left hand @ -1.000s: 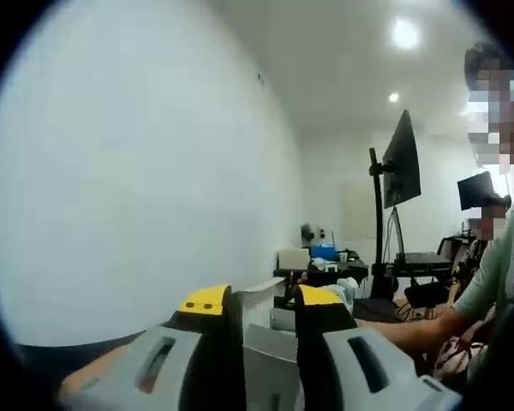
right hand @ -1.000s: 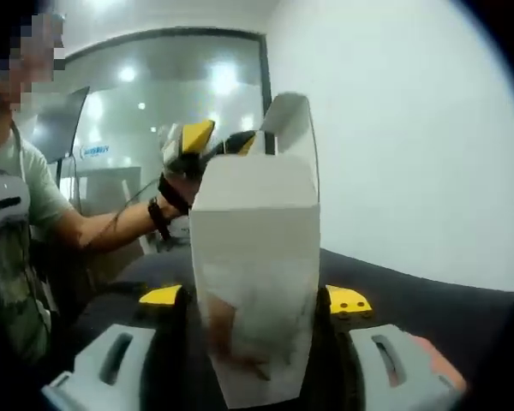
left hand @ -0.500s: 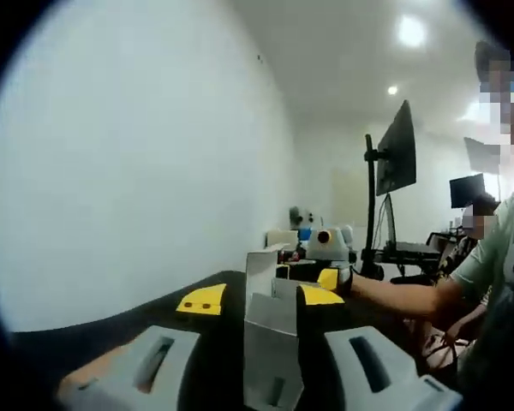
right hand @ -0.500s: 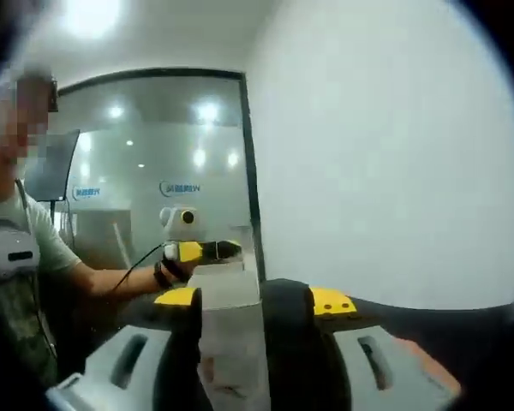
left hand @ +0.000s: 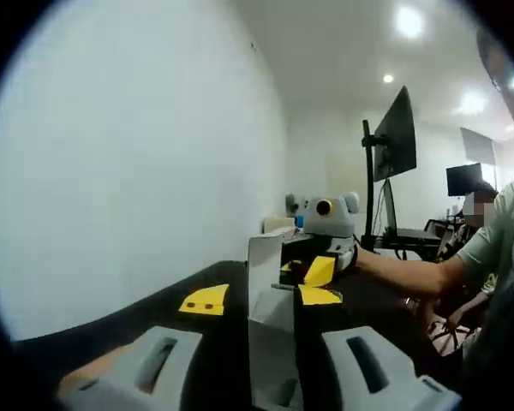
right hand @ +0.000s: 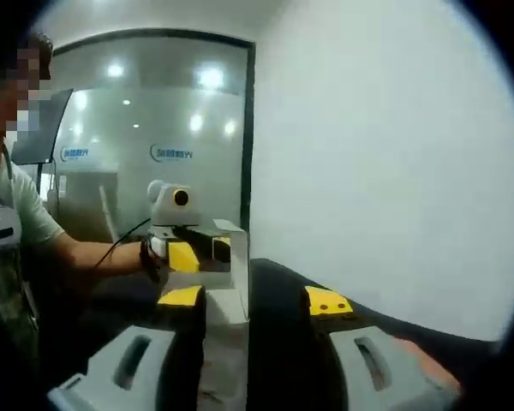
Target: Assemble the cup parts correctly, then place the assembled cup into the box.
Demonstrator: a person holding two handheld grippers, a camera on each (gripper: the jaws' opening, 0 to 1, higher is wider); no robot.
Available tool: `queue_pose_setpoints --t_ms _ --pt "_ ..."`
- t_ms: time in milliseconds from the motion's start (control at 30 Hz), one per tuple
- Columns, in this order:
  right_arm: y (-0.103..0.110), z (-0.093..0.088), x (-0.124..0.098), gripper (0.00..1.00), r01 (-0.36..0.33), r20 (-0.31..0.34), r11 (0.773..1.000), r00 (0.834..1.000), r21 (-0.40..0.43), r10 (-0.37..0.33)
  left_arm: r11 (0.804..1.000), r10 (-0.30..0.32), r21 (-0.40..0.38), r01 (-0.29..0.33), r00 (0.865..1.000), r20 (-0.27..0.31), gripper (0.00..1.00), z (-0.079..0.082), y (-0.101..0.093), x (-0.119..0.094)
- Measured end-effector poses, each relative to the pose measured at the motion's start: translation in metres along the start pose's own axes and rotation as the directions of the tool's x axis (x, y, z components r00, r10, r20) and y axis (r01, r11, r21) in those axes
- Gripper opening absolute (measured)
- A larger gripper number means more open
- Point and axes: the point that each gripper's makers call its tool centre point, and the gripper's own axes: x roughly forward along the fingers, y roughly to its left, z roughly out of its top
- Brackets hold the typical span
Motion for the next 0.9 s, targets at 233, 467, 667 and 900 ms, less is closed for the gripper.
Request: queue_pose_setpoints --t_ms 233,467,667,900 --pt "-0.001 -0.006 0.004 0.40 0.000 -0.069 1.000 0.998 -0.030 -0.002 1.000 -0.012 -0.003 0.011 1.000 -0.023 0.25 -0.005 -0.004 0.005" --pt "0.000 -0.008 0.006 0.38 -0.012 -0.200 0.992 0.980 -0.124 -0.013 0.996 -0.019 0.081 0.034 0.984 -0.177 0.22 -0.008 -0.002 0.006" --pt "0.001 -0.006 0.009 0.36 -0.028 -0.292 0.974 0.955 -0.225 -0.040 0.985 0.012 0.169 0.044 0.948 -0.317 0.22 -0.011 -0.005 0.010" --pt "-0.003 -0.004 0.006 0.37 -0.015 -0.282 0.967 0.958 -0.253 -0.059 0.967 0.040 0.252 0.037 0.955 -0.294 0.22 -0.005 -0.003 0.009"
